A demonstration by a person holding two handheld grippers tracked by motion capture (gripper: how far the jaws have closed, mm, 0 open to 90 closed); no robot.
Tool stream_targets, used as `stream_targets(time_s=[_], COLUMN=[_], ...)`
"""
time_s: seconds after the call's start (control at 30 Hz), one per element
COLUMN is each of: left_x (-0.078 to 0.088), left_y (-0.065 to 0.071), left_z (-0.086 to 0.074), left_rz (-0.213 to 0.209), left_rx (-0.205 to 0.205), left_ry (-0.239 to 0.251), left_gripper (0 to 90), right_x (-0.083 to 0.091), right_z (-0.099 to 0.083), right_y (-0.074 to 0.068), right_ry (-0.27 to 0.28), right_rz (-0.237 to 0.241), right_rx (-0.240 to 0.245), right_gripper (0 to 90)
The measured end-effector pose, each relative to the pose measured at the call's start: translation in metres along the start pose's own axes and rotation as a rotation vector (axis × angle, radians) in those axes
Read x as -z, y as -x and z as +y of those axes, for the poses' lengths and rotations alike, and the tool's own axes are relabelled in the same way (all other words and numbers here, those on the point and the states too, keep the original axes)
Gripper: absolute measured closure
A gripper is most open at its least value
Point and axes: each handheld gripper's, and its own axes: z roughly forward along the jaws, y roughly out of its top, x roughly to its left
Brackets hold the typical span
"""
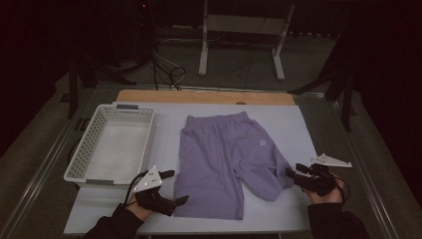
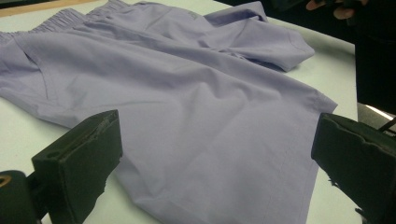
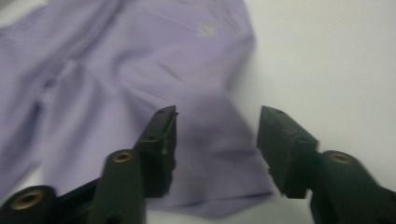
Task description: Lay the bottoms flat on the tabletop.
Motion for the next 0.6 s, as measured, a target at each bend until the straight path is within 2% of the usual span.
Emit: stream_targets(time_s=[0.03, 0.07, 0.1, 0.23, 0.33, 0.37, 0.5, 0.53, 0.6], left_x=[0.000, 0.000, 0.000, 0.000, 0.000, 0.000, -0.001, -0.001, -0.001], left_y=[0.000, 0.000, 0.000, 0.000, 0.001, 0.001, 0.001, 0.001, 0.001], left_z=[0.000, 0.000, 0.000, 0.000, 0.000, 0.000, 0.000, 0.000, 0.000], left_rz=[0.000, 0.000, 0.000, -0.001, -0.004, -0.002, -0.002, -0.004, -0.005], left_rx=[0.000, 0.000, -0.001, -0.001, 0.001, -0.002, -0.004, -0.003, -0.005], left_ry=[0.000, 0.000, -0.001, 0.000, -0.002, -0.005, -0.008, -0.007, -0.009], left_gripper=[2.4, 2.4, 2.4, 2.4, 2.4, 2.4, 2.6, 2.8, 3.1], right_x=[0.000, 0.003, 0.009, 0.016, 0.014, 0.014, 0.009, 0.004, -0.002], right_z=[0.000, 0.001, 0.004, 0.000, -0.008, -0.011, -0.019, -0.024, -0.030], right_y=[0.000, -0.006, -0.017, -0.041, -0.060, -0.065, -0.079, -0.083, -0.088], right_ry=[0.000, 0.013, 0.034, 0.046, 0.005, -0.013, -0.064, -0.092, -0.141], right_rz=[0.000, 0.002, 0.034, 0.120, 0.191, 0.200, 0.243, 0.249, 0.273], right_rx=[0.000, 0.016, 0.052, 0.104, 0.129, 0.148, 0.161, 0.183, 0.179], right_gripper=[46.3, 46.4, 49.3, 55.0, 57.0, 58.1, 58.8, 58.8, 60.9])
